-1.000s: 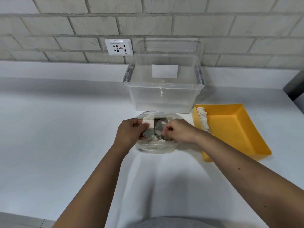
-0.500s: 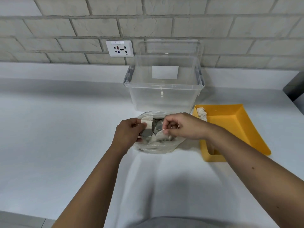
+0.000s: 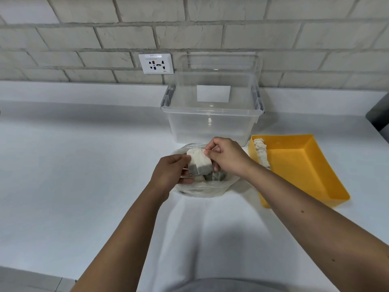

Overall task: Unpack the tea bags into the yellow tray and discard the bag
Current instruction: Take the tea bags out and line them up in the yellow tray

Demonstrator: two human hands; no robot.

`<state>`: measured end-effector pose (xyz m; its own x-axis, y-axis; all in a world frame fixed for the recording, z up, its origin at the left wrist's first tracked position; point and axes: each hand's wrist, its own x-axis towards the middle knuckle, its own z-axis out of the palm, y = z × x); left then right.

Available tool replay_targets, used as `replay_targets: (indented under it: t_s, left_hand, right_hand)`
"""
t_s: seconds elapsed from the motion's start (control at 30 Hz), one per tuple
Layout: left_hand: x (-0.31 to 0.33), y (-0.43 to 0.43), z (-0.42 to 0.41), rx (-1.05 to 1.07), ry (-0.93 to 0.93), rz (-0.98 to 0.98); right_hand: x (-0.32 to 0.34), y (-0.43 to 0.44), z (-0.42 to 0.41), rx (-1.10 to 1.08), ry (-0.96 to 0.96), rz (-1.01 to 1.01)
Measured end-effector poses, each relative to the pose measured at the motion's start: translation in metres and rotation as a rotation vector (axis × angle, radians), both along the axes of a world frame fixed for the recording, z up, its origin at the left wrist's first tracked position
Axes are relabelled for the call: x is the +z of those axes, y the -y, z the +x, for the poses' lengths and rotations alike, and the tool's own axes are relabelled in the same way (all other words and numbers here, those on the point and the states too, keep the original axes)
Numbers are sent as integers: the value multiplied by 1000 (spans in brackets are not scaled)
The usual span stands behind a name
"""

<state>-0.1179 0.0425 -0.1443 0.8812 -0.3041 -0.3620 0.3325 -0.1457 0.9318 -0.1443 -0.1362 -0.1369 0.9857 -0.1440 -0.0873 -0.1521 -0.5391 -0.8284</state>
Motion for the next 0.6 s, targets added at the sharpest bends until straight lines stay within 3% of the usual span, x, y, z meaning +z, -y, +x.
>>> replay_targets:
  t_s: [0.2,0.4,0.6]
  left_hand:
    - [-2,2,0,28,36,23]
    - [-7,-5,11,104,183,123]
    - [-9,-14,19,129,238,209]
  right_hand:
    - [-4,-5,7,-24,-26,-2]
    - [-17,-12,6,-27,-73,235]
    - [-41,-12,0,152,-150,-243]
